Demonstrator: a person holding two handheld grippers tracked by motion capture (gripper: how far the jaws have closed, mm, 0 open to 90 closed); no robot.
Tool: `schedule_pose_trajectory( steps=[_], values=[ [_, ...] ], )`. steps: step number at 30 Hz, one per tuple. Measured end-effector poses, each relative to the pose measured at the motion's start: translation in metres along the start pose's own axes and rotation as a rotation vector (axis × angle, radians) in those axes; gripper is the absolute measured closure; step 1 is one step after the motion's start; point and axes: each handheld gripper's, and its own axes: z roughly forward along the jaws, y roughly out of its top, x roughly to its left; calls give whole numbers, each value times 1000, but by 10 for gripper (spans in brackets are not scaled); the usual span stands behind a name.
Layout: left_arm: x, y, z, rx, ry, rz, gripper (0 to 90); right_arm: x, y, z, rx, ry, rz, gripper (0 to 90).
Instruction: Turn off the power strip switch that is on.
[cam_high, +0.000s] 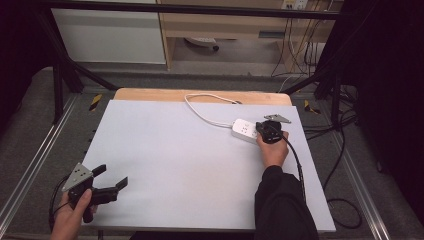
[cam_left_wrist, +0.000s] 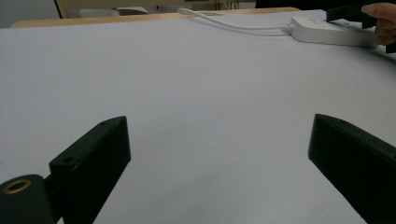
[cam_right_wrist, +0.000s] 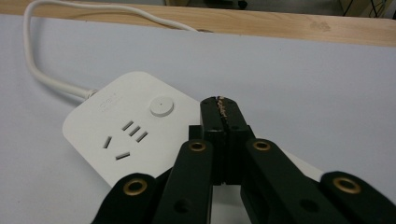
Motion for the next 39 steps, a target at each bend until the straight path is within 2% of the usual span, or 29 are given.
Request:
schedule_pose_trajectory(
  steps=[11, 25, 28, 39],
  values=[
    [0, 0, 0, -5, 0, -5, 54, -2, -1, 0, -3, 11, 24, 900],
    [1, 0, 0, -6, 1, -5, 54, -2, -1, 0, -5, 17, 27, 900],
    [1, 0, 0, -6, 2, -4, 54, -1, -1, 0, -1, 9, 5, 900],
    [1, 0, -1, -6, 2, -8, 54, -1, -1, 1, 4, 4, -1, 900]
  ],
)
